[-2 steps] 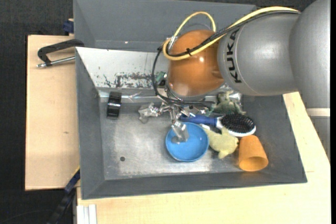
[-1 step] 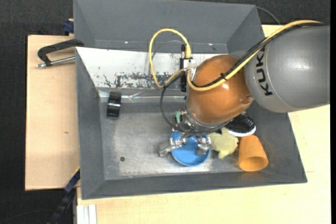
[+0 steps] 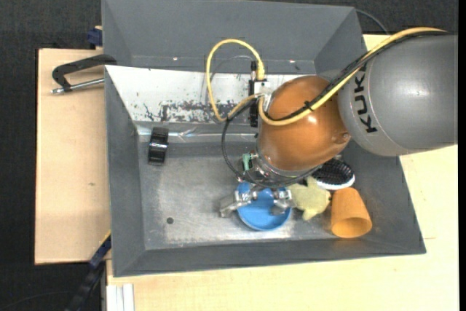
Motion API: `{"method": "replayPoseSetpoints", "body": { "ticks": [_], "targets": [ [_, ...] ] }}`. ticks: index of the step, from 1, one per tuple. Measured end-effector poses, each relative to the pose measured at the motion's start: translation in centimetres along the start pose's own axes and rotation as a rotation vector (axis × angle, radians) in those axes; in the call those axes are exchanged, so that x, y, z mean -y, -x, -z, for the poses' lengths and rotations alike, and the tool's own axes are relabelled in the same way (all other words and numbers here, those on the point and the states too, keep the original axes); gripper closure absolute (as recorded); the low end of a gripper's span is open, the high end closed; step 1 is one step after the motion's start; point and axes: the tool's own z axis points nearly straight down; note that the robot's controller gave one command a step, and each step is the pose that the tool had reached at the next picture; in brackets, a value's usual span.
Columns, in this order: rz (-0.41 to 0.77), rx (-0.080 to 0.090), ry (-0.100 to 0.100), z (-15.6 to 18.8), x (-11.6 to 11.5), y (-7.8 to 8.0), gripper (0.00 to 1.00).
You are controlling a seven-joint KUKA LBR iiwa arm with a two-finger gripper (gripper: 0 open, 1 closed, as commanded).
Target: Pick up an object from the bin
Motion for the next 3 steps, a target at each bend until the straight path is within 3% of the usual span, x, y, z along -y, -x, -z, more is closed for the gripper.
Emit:
{"method": "replayPoseSetpoints", "body": {
  "ticks": [1, 2, 3],
  "targets": [
    [-0.003, 0.001, -0.001, 0.1, 0.0, 0.2, 0.0],
    [-0.003, 0.001, 0.0, 0.1, 0.0, 0.2, 1.0],
    [-0.006, 0.002, -0.005, 2.1, 0.1, 0.4, 1.0]
  ]
}}
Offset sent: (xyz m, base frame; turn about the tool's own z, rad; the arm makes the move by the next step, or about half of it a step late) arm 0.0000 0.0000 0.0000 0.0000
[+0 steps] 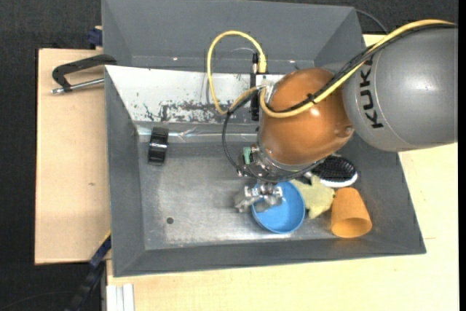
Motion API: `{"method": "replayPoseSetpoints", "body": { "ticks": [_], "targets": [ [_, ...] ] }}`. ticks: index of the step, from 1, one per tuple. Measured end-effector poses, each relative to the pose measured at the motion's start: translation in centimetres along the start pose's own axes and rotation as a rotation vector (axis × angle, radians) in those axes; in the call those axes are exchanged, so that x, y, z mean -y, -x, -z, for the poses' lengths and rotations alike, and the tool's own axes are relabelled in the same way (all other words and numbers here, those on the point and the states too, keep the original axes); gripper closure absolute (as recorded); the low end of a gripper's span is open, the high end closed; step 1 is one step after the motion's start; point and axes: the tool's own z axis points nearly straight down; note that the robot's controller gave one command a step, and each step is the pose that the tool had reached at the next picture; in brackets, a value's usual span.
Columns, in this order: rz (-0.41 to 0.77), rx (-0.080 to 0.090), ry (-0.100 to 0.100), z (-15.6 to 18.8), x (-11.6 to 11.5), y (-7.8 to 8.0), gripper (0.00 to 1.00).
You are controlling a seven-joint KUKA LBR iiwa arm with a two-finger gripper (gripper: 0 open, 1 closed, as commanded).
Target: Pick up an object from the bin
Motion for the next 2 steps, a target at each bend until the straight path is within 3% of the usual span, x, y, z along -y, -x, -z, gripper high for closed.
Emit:
{"method": "replayPoseSetpoints", "body": {
  "ticks": [2],
  "targets": [
    [-0.006, 0.0, -0.002, 5.0, 0.3, 0.3, 1.0]
  ]
}}
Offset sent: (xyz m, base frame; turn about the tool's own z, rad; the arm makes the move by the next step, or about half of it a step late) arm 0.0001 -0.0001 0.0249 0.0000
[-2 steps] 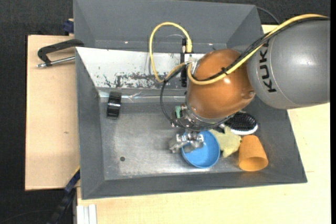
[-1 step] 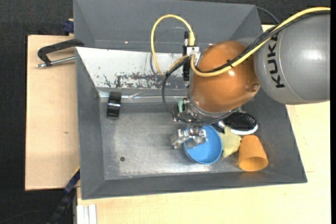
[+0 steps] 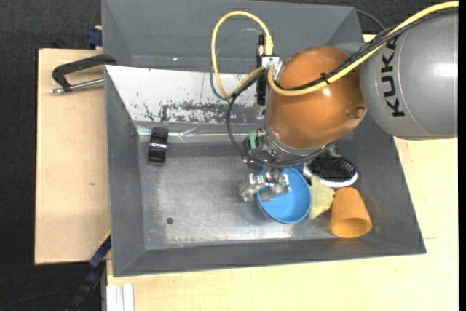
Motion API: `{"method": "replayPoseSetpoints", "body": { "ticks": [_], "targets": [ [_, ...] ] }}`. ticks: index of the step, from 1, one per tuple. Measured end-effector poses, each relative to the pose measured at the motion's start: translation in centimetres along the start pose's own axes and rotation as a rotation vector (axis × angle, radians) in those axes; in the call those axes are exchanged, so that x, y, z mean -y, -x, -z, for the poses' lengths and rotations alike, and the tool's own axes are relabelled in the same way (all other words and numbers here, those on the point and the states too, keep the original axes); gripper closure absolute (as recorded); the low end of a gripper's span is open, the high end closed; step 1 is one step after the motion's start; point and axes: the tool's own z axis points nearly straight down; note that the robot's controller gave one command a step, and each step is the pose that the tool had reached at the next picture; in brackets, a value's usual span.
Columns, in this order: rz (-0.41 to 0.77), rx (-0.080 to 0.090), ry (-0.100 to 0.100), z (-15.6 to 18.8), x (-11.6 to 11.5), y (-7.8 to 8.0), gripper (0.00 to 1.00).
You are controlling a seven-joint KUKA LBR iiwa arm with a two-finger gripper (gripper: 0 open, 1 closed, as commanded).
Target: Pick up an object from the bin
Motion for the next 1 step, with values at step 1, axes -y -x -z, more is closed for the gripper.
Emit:
{"method": "replayPoseSetpoints", "body": {
  "ticks": [1],
  "targets": [
    [-0.003, 0.0, -0.003, 5.59, 0.2, 0.18, 1.0]
  ]
}}
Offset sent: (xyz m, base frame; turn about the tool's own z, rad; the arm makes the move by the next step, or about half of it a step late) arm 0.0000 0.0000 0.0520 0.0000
